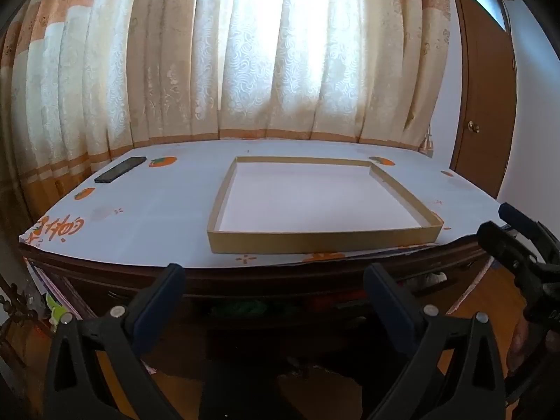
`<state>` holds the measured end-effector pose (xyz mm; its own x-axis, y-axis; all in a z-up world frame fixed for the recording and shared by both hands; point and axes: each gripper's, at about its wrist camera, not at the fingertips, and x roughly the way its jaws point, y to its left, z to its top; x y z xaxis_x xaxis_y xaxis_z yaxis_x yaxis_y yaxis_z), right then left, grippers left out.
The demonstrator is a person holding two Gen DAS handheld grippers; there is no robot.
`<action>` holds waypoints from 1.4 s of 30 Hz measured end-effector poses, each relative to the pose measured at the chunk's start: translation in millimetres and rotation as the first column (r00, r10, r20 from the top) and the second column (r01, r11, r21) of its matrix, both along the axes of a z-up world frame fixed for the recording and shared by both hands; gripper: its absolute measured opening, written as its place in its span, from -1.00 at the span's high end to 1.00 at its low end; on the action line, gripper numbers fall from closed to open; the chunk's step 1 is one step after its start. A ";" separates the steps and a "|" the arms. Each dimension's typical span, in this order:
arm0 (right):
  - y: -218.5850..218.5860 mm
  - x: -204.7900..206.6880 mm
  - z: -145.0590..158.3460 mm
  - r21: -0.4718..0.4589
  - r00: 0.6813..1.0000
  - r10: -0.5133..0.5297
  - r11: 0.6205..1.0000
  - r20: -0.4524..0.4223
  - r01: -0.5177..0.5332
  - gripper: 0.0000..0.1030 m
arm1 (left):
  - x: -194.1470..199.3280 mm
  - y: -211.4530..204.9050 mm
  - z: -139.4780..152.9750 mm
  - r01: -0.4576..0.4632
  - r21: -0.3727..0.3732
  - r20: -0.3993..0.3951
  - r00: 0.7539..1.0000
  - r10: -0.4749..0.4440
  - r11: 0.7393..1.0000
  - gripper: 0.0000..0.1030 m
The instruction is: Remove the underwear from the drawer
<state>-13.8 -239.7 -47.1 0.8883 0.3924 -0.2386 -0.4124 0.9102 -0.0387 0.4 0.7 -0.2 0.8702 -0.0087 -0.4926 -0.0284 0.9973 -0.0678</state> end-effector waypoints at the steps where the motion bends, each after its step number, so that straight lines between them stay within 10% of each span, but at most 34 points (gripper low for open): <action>1: 1.0 -0.5 0.2 -0.003 1.000 0.002 1.000 -0.001 -0.002 -0.99 | 0.2 0.6 0.1 -0.001 0.001 0.000 1.000 0.001 1.000 -1.00; 42: -4.1 -2.2 -11.7 0.015 0.998 -0.017 1.000 0.057 0.016 -0.99 | 0.6 0.1 -2.5 -0.006 0.022 0.020 1.000 0.006 1.000 -1.00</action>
<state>-16.0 -243.8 -58.9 0.9067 0.3807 -0.1819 -0.3950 0.9174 -0.0489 1.0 0.8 -2.7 0.8797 0.0071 -0.4754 -0.0332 0.9984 -0.0465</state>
